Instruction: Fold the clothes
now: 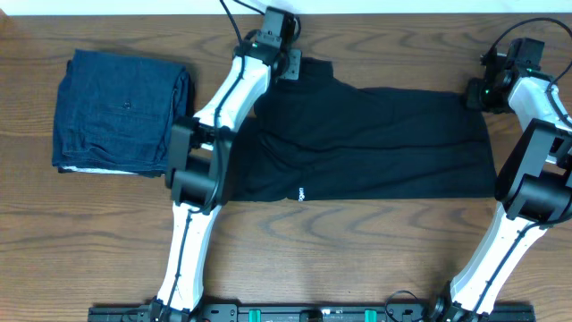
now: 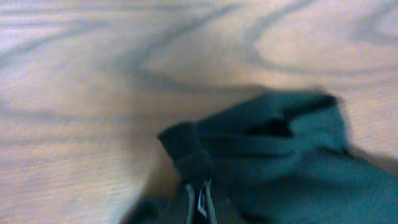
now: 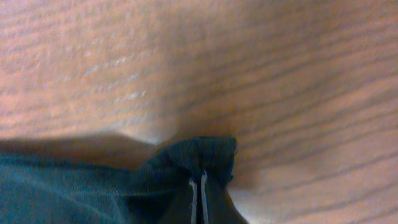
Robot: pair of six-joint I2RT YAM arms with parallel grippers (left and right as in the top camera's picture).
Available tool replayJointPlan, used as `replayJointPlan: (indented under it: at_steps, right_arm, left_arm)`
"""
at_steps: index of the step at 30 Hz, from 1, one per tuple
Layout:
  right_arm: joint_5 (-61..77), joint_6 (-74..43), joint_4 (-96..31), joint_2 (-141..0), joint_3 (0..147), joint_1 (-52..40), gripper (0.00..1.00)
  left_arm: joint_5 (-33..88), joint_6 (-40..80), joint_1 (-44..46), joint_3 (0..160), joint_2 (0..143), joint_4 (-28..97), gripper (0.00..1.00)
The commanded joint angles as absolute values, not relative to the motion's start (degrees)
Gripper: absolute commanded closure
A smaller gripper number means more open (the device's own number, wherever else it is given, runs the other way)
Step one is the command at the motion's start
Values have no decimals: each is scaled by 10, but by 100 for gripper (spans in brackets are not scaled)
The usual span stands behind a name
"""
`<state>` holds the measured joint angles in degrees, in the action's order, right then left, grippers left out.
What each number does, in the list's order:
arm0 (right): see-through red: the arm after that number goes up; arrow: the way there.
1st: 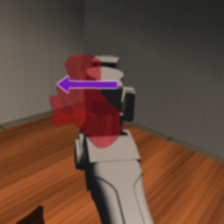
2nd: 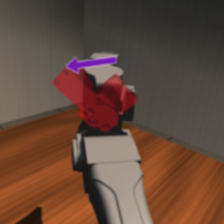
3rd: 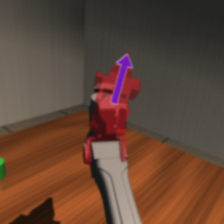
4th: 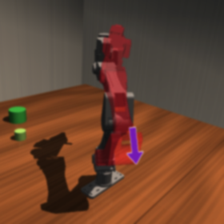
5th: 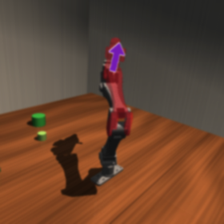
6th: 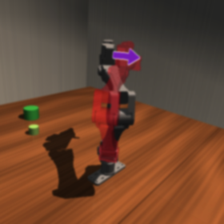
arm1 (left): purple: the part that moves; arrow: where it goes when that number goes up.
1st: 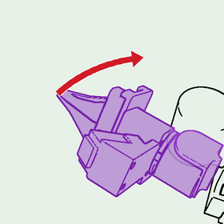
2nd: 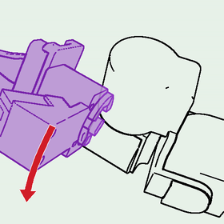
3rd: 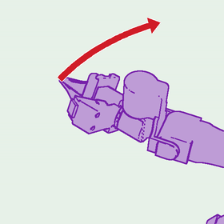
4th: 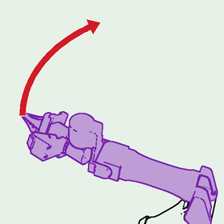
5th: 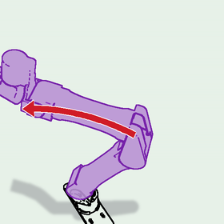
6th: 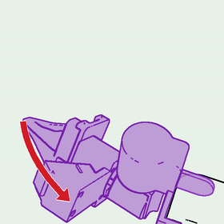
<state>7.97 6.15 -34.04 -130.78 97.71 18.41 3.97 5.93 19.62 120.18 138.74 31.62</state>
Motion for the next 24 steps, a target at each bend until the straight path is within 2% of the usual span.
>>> replayJointPlan:
  at_steps: [1, 12, 17, 24]
  right_arm:
    - [95, 66, -363, -1272, 974, 183, 99]
    - [97, 57, -485, -1198, 974, 183, 99]
    - [91, 19, -560, -1179, 974, 184, 99]
    - [28, -54, -665, -1168, 974, 197, 99]
  left_arm:
    - [38, 56, 192, 1202, 1327, 356, 94]
    - [38, 60, 193, 1202, 1228, 597, 94]
    - [40, 83, 194, 1197, 1229, 713, 94]
    - [46, 129, 195, 1197, 1229, 796, 94]
